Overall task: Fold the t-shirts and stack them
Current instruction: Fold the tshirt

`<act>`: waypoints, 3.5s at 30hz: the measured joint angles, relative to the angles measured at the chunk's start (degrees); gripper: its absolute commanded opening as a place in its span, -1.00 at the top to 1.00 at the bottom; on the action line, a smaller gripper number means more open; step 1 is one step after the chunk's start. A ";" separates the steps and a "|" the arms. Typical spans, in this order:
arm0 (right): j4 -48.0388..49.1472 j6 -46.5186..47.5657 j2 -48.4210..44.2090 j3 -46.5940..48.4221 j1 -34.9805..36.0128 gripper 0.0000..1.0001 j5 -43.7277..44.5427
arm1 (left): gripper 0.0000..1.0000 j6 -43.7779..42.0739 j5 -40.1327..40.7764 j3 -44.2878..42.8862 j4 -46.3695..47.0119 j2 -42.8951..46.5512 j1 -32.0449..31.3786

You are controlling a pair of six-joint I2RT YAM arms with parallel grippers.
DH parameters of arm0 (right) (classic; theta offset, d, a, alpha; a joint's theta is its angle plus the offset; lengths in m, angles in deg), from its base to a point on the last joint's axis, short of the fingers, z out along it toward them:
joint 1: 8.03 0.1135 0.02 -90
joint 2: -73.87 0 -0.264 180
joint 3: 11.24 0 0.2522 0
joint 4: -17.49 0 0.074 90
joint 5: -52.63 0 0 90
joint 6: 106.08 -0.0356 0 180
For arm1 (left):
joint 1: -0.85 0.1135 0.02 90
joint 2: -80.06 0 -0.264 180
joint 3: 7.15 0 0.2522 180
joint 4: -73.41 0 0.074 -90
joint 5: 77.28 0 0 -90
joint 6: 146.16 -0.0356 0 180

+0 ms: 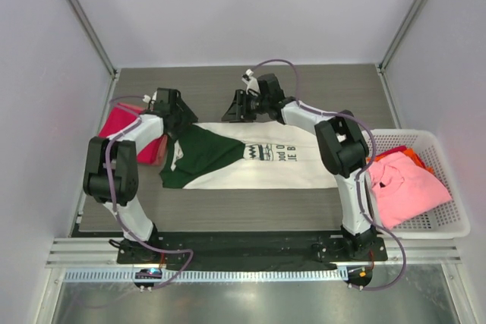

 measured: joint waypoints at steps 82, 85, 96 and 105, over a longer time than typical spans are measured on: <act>-20.70 17.22 -9.97 -14.53 2.40 -0.57 -16.50 | -0.26 5.60 8.85 2.43 -12.28 5.16 0.04; -20.55 16.41 -10.43 -12.68 2.40 -0.57 -14.08 | -0.27 7.15 7.43 4.11 -11.13 8.85 -0.66; -16.04 13.46 -3.48 1.18 4.42 -0.57 -12.59 | -0.24 11.08 0.76 -1.70 -8.96 -5.07 -6.32; 1.68 1.73 6.84 0.81 6.91 -0.57 -15.85 | -0.11 11.72 0.61 -18.53 -21.22 -16.13 -6.38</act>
